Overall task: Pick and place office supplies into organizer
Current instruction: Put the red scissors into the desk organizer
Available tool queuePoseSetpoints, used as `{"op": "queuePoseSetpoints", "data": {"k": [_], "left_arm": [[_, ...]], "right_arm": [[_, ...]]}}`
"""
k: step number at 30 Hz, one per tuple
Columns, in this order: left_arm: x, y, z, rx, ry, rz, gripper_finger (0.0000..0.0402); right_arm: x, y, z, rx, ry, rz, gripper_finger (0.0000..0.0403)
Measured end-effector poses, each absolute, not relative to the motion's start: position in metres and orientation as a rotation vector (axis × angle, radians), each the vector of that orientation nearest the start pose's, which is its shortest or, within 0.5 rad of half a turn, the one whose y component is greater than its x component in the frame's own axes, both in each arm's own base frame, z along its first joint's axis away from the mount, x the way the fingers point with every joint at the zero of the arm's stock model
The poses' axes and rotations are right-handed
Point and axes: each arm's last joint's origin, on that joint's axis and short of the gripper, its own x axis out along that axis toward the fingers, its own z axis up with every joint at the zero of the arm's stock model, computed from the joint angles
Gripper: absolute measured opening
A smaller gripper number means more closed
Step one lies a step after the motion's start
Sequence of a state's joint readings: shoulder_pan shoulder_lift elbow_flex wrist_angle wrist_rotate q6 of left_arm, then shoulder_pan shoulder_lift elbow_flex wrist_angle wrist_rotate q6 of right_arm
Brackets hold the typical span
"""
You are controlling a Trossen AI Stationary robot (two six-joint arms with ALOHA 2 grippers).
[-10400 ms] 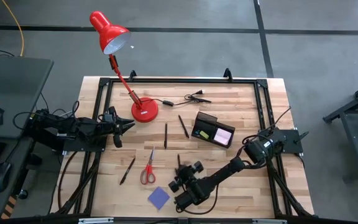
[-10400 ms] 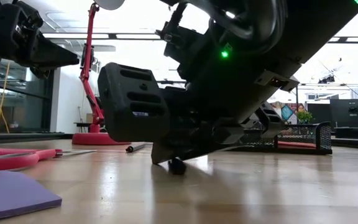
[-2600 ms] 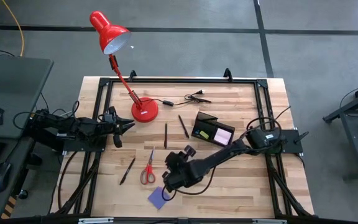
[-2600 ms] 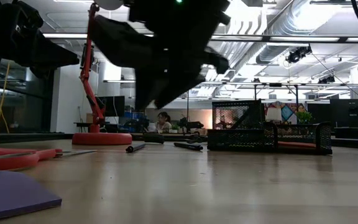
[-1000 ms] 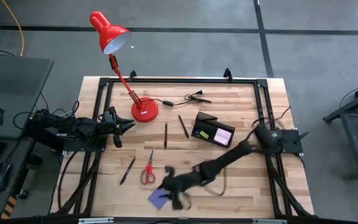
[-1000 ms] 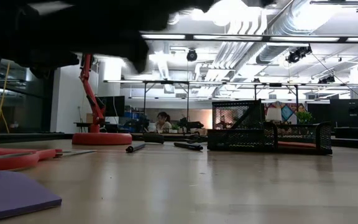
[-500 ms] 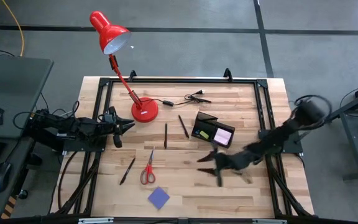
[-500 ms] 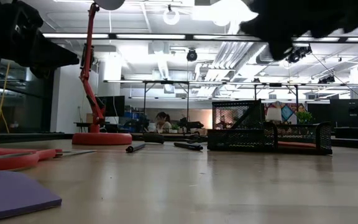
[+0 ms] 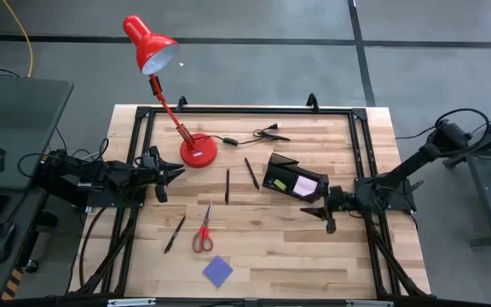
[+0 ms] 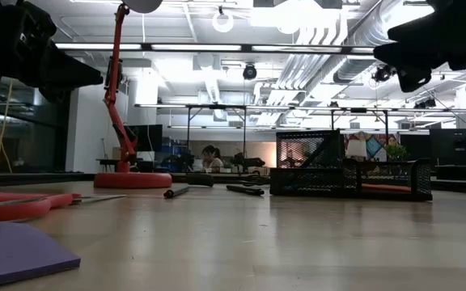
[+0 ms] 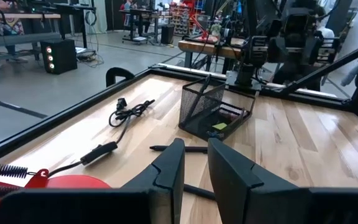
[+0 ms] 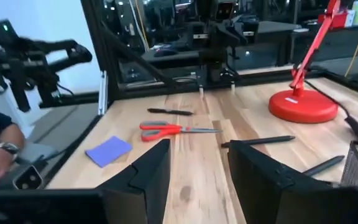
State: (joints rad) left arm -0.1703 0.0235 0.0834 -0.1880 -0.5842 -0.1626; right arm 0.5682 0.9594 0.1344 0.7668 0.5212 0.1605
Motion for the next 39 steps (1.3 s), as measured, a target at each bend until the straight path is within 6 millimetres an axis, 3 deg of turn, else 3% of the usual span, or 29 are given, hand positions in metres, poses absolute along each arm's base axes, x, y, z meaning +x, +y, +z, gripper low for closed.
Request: {"op": "queuePoseSetpoints", "data": {"k": [10, 29, 33, 37, 39], "left_arm": [[0.09, 0.001, 0.172, -0.112, 0.086, 0.422, 0.0062], [0.09, 0.0, 0.173, -0.17, 0.071, 0.411, 0.0062], [0.091, -0.004, 0.172, -0.188, 0.097, 0.248, 0.0062], [0.092, -0.011, 0.174, -0.314, 0.108, -0.002, 0.0062], [0.092, -0.012, 0.173, -0.414, 0.131, -0.028, 0.0062]], "right_arm": [[0.151, 0.079, 0.173, 0.532, 0.078, 0.028, 0.0156], [0.151, 0.079, 0.171, 0.552, 0.095, 0.022, 0.0158], [0.151, 0.079, 0.171, 0.551, 0.096, 0.022, 0.0156], [0.151, 0.079, 0.171, 0.55, 0.097, 0.021, 0.0161], [0.151, 0.079, 0.171, 0.549, 0.1, 0.02, 0.0163]]}}
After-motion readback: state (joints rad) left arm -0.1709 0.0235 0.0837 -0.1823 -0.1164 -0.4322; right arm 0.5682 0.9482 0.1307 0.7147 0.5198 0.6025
